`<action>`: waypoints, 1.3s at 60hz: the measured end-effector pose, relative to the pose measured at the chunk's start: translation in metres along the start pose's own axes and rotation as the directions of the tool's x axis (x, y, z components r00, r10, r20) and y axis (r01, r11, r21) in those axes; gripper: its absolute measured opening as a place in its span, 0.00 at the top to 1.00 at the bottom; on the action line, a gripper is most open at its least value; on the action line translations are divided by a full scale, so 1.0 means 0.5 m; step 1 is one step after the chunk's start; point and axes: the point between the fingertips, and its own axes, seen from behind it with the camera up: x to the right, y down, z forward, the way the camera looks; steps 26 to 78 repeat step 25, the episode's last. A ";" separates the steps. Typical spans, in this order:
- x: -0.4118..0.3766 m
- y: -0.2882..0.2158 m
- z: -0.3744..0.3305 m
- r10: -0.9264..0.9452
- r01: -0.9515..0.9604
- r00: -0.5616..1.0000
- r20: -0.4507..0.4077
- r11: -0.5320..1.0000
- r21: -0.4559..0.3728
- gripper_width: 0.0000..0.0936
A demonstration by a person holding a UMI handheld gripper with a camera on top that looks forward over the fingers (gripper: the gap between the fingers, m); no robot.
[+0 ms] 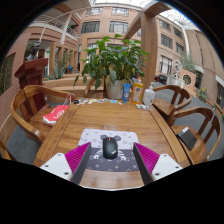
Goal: Arrange mouse
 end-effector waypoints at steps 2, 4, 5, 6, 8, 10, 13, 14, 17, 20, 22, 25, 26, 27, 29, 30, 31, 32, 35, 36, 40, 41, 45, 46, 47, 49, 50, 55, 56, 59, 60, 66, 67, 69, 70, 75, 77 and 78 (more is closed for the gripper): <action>-0.001 0.004 -0.018 0.004 -0.004 1.000 0.005 1.000 0.007 0.09; -0.003 0.007 -0.032 0.006 -0.006 1.000 0.009 1.000 0.008 0.09; -0.004 0.010 -0.039 0.005 -0.005 1.000 0.010 1.000 0.007 0.09; -0.005 0.012 -0.046 0.005 -0.005 1.000 0.010 1.000 0.007 0.09; -0.005 0.019 -0.056 0.003 -0.003 1.000 0.009 1.000 0.010 0.09; -0.005 0.023 -0.069 0.000 0.000 1.000 0.009 1.000 0.011 0.09; -0.006 0.029 -0.086 0.001 -0.001 1.000 0.013 1.000 0.009 0.09; -0.007 0.031 -0.091 0.000 0.000 1.000 0.014 1.000 0.008 0.09; -0.011 0.038 -0.098 -0.005 0.004 1.000 0.018 1.000 0.007 0.09; -0.014 0.039 -0.109 -0.002 0.002 1.000 0.023 1.000 0.009 0.09; -0.015 0.038 -0.115 0.001 -0.001 1.000 0.028 1.000 0.011 0.09; -0.017 0.036 -0.119 0.009 -0.010 0.999 0.032 1.000 0.013 0.09; -0.017 0.036 -0.119 0.009 -0.010 0.999 0.032 1.000 0.013 0.09; -0.017 0.036 -0.119 0.009 -0.010 0.999 0.032 1.000 0.013 0.09; -0.017 0.036 -0.119 0.009 -0.010 0.999 0.032 1.000 0.013 0.09; -0.017 0.036 -0.119 0.009 -0.010 0.999 0.032 1.000 0.013 0.09; -0.017 0.036 -0.119 0.009 -0.010 0.999 0.032 1.000 0.013 0.09; -0.017 0.036 -0.119 0.009 -0.010 0.999 0.032 1.000 0.013 0.09; -0.017 0.036 -0.119 0.009 -0.010 0.999 0.032 1.000 0.013 0.09; -0.017 0.036 -0.119 0.009 -0.010 0.999 0.032 1.000 0.013 0.09; -0.017 0.036 -0.119 0.009 -0.010 0.999 0.032 1.000 0.013 0.09; -0.017 0.036 -0.119 0.009 -0.010 0.999 0.032 1.000 0.013 0.09; -0.017 0.036 -0.119 0.009 -0.010 0.999 0.032 1.000 0.013 0.09; -0.017 0.036 -0.119 0.009 -0.010 0.999 0.032 1.000 0.013 0.09; -0.017 0.036 -0.119 0.009 -0.010 0.999 0.032 1.000 0.013 0.09; -0.017 0.036 -0.119 0.009 -0.010 0.999 0.032 1.000 0.013 0.09; -0.017 0.036 -0.119 0.009 -0.010 0.999 0.032 1.000 0.013 0.09; -0.017 0.036 -0.119 0.009 -0.010 0.999 0.032 1.000 0.013 0.09; -0.017 0.036 -0.119 0.009 -0.010 0.999 0.032 1.000 0.013 0.09; -0.017 0.036 -0.119 0.009 -0.010 0.999 0.032 1.000 0.013 0.09; -0.017 0.036 -0.119 0.009 -0.010 0.999 0.032 1.000 0.013 0.09; -0.017 0.036 -0.119 0.009 -0.010 0.999 0.032 1.000 0.013 0.09; -0.017 0.036 -0.119 0.009 -0.010 0.999 0.032 1.000 0.013 0.09; -0.017 0.036 -0.119 0.009 -0.010 0.999 0.032 1.000 0.013 0.09; -0.017 0.036 -0.119 0.009 -0.010 0.999 0.032 1.000 0.013 0.09; -0.017 0.036 -0.119 0.009 -0.010 0.999 0.032 1.000 0.013 0.09; -0.017 0.036 -0.119 0.009 -0.010 0.999 0.032 1.000 0.013 0.09; -0.017 0.036 -0.119 0.009 -0.010 0.999 0.032 1.000 0.013 0.09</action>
